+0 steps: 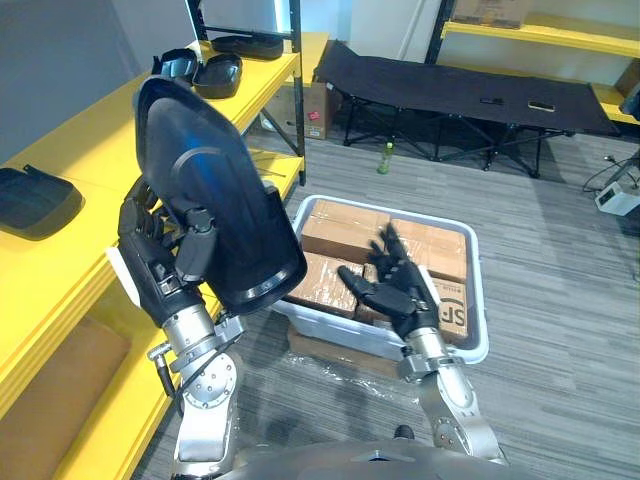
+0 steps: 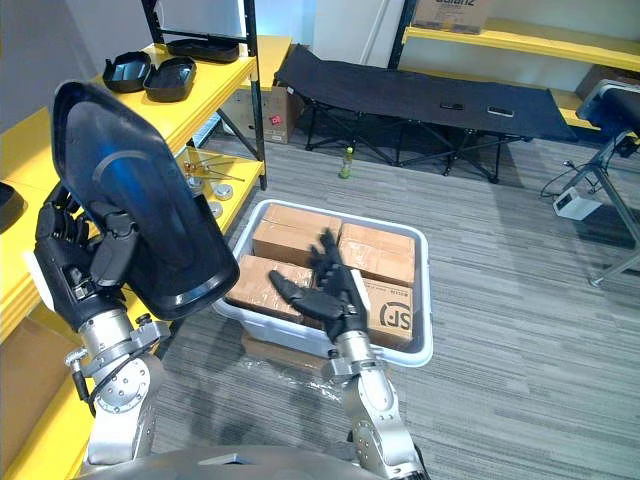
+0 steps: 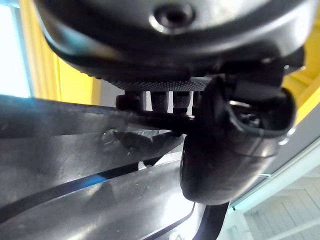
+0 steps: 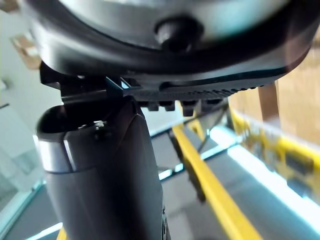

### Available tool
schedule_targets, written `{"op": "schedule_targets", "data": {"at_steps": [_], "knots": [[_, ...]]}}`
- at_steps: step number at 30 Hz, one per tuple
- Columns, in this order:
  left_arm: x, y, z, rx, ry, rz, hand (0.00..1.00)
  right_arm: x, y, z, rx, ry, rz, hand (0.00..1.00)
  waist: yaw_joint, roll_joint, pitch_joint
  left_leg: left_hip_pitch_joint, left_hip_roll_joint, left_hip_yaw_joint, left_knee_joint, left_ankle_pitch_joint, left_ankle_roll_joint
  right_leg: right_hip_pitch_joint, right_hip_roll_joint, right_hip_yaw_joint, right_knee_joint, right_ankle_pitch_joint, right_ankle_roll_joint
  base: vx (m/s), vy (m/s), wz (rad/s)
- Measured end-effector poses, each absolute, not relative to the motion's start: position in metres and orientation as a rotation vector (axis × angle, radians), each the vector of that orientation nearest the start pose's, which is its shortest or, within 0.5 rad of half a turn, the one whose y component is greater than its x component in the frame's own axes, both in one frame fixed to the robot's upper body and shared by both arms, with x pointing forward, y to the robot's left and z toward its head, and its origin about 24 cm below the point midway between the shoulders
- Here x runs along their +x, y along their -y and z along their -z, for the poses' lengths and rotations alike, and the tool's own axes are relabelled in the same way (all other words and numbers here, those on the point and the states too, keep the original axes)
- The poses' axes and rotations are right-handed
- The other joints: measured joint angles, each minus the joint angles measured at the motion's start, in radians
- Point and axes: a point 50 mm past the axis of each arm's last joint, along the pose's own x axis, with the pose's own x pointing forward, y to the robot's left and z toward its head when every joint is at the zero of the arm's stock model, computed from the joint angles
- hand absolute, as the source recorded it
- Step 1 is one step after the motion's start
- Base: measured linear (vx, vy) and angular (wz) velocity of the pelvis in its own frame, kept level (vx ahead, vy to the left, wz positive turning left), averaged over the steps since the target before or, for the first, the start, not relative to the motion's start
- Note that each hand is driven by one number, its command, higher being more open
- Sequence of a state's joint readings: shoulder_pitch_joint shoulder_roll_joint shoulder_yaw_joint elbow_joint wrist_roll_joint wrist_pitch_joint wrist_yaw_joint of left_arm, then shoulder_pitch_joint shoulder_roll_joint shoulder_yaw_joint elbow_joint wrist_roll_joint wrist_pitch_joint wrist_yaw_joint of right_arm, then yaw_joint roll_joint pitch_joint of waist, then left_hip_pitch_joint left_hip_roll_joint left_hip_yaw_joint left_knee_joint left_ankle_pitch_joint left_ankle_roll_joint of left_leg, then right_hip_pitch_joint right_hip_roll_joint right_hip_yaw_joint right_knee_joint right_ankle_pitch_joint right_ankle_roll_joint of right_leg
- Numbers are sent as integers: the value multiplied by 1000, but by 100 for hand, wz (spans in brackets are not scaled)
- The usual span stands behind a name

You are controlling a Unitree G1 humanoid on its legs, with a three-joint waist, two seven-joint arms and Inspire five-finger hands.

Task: Walk over and take three plastic housings, then place them on the shelf

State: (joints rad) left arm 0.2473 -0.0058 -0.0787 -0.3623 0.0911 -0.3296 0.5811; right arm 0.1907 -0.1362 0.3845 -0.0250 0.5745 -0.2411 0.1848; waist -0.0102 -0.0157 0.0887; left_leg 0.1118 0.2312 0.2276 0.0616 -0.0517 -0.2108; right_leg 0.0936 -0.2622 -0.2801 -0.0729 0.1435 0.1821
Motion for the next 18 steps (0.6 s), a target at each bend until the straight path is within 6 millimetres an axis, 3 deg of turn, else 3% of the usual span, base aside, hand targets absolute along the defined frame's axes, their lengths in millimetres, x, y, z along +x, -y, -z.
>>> {"op": "schedule_targets", "data": {"at_steps": [4,12,13,18], "knots": [[193,-160,-106,-14,494,-479,0,201,71,-30,572,-6,-618,100,11,-1,-1,0,0,-19,3,-5,5,16,-1,-20,2,-6,-2,-22,8,13],[198,-150,-115,99,565,-411,0,201,67,-30,542,-34,-693,100,9,-2,-1,-1,0,-18,3,-5,2,14,-1,-21,2,-8,-5,-2,1,1],[200,-148,-118,98,582,-400,0,202,66,-31,534,-34,-701,0,8,-2,-1,-1,0,-18,3,-5,2,14,-1,-21,2,-8,-5,0,0,0],[202,-144,-120,89,594,-366,0,202,65,-30,511,-41,-698,0,8,-3,-2,-1,0,-17,3,-6,0,14,-1,-21,2,-8,-5,0,0,0]]}}
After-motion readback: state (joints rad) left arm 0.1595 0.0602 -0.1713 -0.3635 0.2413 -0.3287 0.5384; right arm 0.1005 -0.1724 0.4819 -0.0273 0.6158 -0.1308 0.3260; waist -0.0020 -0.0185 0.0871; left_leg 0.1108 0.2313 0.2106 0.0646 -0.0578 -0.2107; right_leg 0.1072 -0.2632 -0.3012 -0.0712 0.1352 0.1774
